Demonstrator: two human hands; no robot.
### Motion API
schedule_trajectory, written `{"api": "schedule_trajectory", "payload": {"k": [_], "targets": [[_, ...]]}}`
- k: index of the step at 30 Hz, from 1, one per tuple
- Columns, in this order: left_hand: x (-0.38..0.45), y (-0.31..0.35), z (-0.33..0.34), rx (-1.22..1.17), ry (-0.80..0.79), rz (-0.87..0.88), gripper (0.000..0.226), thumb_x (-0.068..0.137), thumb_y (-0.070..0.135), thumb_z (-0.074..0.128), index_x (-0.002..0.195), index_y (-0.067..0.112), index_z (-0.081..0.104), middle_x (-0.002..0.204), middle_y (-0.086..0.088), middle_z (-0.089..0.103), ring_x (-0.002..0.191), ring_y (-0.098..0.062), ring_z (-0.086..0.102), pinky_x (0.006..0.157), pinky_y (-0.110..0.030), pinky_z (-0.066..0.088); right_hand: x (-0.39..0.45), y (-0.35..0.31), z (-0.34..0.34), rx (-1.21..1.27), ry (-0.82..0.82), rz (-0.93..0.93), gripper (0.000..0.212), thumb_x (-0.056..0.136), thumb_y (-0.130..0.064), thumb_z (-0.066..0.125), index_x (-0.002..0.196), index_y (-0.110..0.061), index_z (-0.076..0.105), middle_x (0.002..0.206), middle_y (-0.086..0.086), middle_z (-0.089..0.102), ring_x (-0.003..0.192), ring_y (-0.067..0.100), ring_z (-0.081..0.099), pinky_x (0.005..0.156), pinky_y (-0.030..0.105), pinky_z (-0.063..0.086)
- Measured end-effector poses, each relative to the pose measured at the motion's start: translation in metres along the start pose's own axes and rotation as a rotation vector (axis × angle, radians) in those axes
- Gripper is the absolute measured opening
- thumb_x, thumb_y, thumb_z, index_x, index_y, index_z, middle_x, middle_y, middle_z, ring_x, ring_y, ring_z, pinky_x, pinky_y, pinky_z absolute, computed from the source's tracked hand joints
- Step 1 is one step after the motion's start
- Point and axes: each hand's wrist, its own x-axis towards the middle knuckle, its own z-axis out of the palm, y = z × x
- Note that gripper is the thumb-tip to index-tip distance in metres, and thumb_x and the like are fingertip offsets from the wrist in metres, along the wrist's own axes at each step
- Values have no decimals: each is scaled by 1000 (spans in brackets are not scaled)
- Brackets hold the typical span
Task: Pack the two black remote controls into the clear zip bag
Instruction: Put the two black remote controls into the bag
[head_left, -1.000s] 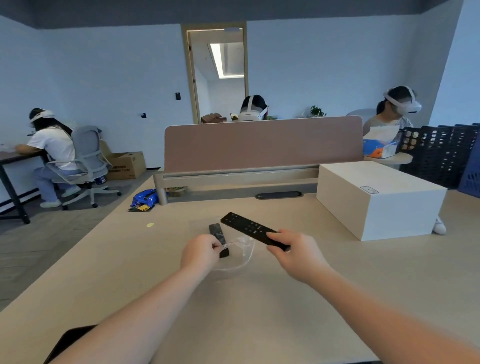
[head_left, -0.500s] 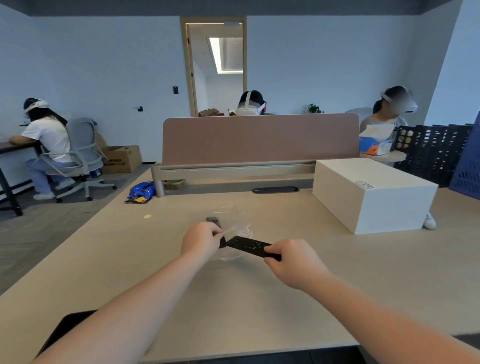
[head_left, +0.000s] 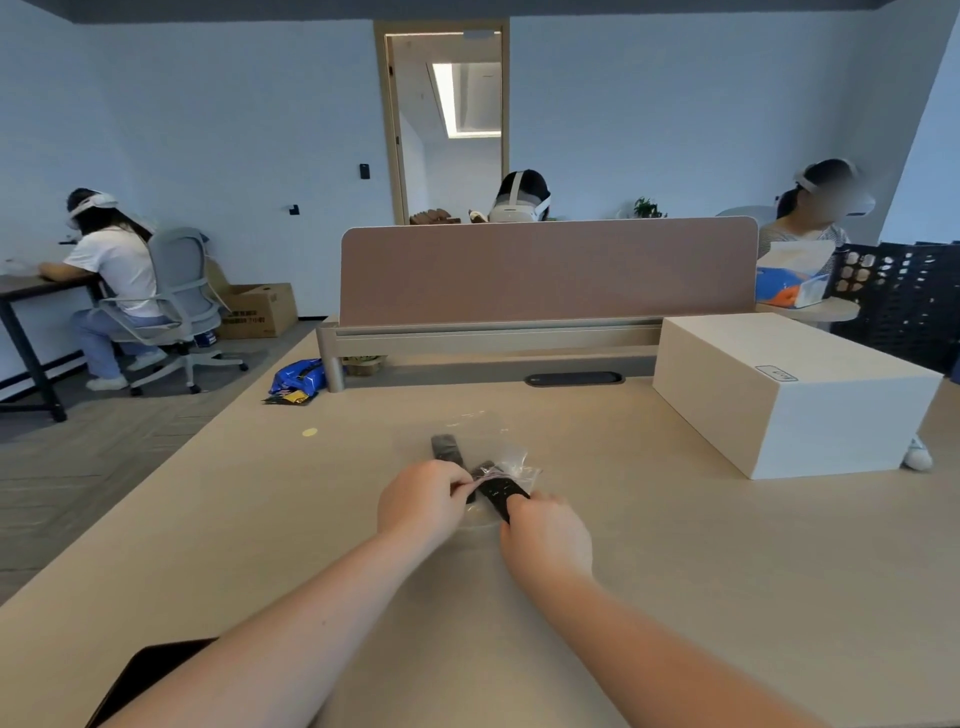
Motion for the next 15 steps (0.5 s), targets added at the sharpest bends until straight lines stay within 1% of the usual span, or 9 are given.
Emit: {"api": "schedule_trajectory", "payload": {"k": [3, 4, 7, 11, 15], "targets": [[0, -5, 5, 3, 2, 62, 20, 91, 33, 52, 98, 28, 71, 104, 7, 71, 99, -21, 61, 74, -31, 48, 10, -2, 7, -49, -16, -15, 17, 92, -13, 50, 108, -12, 54, 112, 10, 59, 95, 32, 63, 57, 29, 33], [0, -6, 7, 13, -8, 85, 21, 91, 32, 52, 99, 29, 71, 104, 8, 71, 101, -20, 60, 74, -30, 47, 14, -3, 9, -50, -24, -22, 18, 93, -16, 50, 111, -12, 54, 114, 10, 60, 95, 32, 64, 57, 29, 34], [0, -12, 11, 31, -33, 125, 20, 91, 33, 52, 100, 30, 70, 105, 9, 71, 104, -20, 58, 75, -28, 45, 24, -4, 14, -2, -55, -37, 24, 97, -27, 46, 115, -14, 54, 117, 8, 63, 101, 32, 64, 68, 33, 44], [2, -18, 10, 34, -24, 113, 21, 91, 33, 52, 102, 30, 70, 107, 9, 71, 105, -19, 57, 79, -30, 47, 27, 1, 14, 49, -72, -39, 27, 93, -35, 49, 112, -16, 55, 113, 5, 64, 98, 28, 64, 67, 31, 44], [4, -24, 14, 43, -39, 91, 20, 91, 32, 51, 99, 31, 70, 104, 10, 71, 103, -19, 58, 72, -28, 43, 22, 14, 6, 39, -74, -19, 32, 91, -39, 54, 113, -16, 51, 108, 6, 65, 95, 29, 65, 62, 29, 42]]}}
